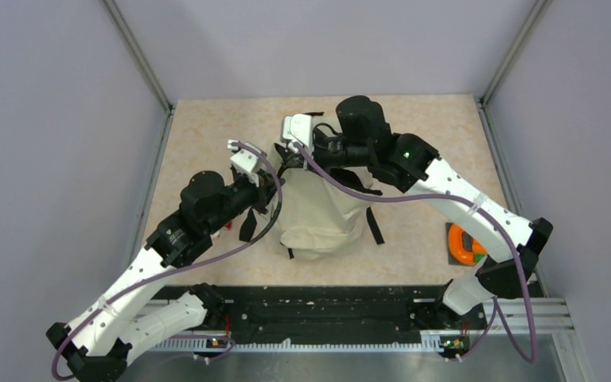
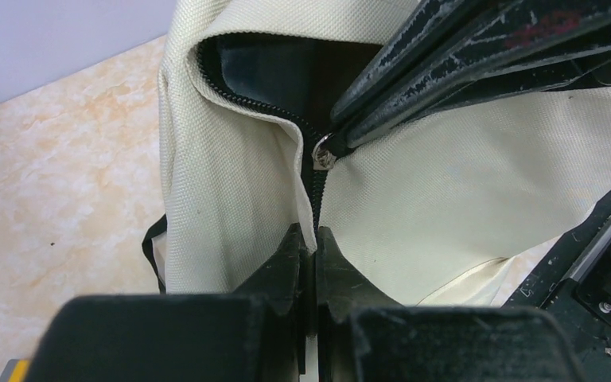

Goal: Pack the student bag
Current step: Zip the student bag at the center of the board.

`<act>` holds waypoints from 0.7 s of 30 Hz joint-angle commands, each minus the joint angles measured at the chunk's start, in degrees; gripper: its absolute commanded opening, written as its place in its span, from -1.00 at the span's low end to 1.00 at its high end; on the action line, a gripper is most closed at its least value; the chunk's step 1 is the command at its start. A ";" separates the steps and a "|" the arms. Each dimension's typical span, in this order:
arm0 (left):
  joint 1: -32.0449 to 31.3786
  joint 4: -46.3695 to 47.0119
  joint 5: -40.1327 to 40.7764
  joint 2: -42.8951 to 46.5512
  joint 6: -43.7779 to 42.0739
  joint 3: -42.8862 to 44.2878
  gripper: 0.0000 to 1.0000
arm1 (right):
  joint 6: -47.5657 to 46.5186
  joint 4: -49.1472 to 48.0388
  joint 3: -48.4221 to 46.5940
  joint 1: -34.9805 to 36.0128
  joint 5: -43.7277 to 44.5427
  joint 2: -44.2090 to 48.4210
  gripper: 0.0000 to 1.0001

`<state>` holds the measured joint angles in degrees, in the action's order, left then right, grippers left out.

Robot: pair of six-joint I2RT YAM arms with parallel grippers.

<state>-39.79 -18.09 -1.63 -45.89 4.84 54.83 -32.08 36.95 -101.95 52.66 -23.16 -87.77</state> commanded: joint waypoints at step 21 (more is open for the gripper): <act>0.53 5.19 -6.45 0.20 3.90 13.23 -1.00 | 17.54 -10.68 3.56 0.86 46.60 14.43 -1.00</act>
<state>-39.51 -19.20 -5.28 -46.15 6.98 60.66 -17.02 31.46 -97.06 54.00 7.84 -76.93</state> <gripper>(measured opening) 0.035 0.006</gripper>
